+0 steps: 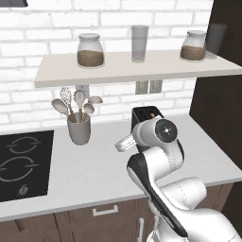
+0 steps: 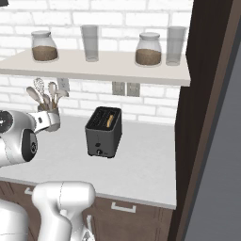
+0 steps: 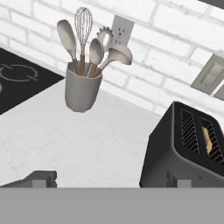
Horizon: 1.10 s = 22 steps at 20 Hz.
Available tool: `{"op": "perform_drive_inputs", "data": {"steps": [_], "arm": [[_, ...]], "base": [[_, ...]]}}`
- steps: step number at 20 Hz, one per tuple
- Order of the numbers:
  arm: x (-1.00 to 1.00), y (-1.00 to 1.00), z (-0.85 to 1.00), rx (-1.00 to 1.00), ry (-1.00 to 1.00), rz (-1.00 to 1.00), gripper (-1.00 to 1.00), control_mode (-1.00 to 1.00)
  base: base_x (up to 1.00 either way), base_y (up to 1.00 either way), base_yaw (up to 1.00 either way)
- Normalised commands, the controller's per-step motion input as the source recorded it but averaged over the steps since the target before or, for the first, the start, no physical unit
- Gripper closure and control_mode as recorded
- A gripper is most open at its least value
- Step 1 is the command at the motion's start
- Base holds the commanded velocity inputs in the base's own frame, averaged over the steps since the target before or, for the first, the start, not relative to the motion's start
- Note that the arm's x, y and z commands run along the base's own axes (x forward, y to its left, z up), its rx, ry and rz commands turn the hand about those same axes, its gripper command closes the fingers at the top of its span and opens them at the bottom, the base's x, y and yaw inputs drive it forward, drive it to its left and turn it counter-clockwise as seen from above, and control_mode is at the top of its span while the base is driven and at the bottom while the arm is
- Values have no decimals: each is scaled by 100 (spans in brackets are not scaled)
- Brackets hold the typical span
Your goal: Start the toaster. Once the lever pops up, take the bread to the plate on the dining counter.
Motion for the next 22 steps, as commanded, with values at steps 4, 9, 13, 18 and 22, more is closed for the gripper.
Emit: {"op": "perform_drive_inputs", "data": {"steps": [4,9,13,18,22], "arm": [[0,0,0,0,0,0,-100,-100],[0,0,0,0,0,0,-100,-100],[0,0,0,0,0,0,-100,-100],[0,0,0,0,0,0,-100,-100],[0,0,0,0,0,0,-100,-100]], "base": [[0,0,0],[0,0,0],[0,0,0],[0,0,0],[0,0,0]]}}
